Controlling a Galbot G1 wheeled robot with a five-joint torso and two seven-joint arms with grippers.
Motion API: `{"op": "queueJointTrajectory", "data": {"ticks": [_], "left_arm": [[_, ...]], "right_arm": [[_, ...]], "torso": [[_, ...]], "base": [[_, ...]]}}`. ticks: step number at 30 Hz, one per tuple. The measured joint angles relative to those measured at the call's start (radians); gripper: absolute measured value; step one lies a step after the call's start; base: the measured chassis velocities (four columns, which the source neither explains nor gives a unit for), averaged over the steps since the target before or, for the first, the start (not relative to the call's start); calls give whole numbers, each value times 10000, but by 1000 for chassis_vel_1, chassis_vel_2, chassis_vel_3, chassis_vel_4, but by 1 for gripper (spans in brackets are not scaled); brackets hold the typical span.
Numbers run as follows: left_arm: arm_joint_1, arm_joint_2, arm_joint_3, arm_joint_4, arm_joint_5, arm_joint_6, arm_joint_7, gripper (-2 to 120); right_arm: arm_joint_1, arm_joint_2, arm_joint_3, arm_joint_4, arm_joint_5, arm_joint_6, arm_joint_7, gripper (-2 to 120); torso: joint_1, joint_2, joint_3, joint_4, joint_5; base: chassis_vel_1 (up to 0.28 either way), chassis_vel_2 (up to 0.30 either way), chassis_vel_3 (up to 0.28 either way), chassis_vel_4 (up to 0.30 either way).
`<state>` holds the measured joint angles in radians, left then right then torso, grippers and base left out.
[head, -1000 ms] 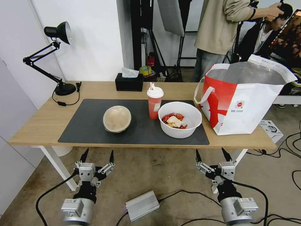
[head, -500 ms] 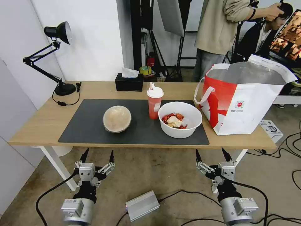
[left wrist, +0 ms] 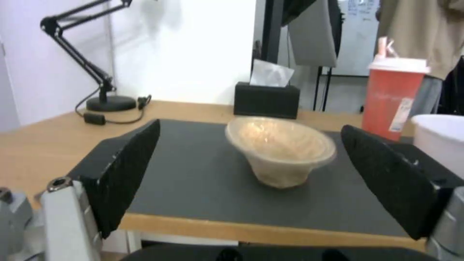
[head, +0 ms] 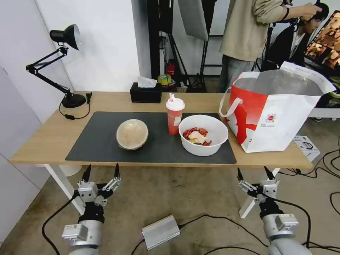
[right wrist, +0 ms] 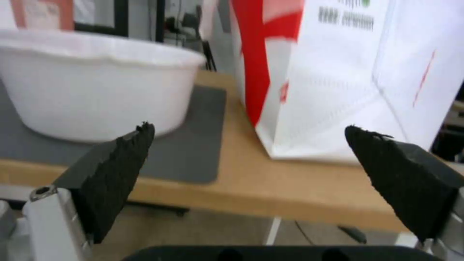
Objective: Pick up the trash from the table and place it into the takeout bag.
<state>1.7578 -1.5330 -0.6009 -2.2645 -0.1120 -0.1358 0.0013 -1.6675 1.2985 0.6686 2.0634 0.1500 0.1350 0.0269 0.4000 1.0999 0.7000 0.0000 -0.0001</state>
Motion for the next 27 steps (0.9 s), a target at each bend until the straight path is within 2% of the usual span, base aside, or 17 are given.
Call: {"op": "queueJointTrajectory", "data": {"ticks": [5, 13, 27], "left_arm": [[302, 38, 2, -612, 85, 163, 120, 100], [586, 56, 29, -1111, 137, 195, 223, 100], [347, 253, 16, -790, -96, -43, 413, 100]], "right_arm": [[-269, -77, 55, 817, -123, -138, -24, 100], [-663, -73, 142, 1881, -217, -494, -53, 100], [-1030, -307, 352, 2958, -467, -890, -486, 100]], "torso": [[0, 0, 0, 0, 1], [0, 0, -1, 0, 1], [0, 1, 0, 0, 1]], "base": [[0, 0, 0, 0], [0, 0, 0, 0], [0, 0, 0, 0]]}}
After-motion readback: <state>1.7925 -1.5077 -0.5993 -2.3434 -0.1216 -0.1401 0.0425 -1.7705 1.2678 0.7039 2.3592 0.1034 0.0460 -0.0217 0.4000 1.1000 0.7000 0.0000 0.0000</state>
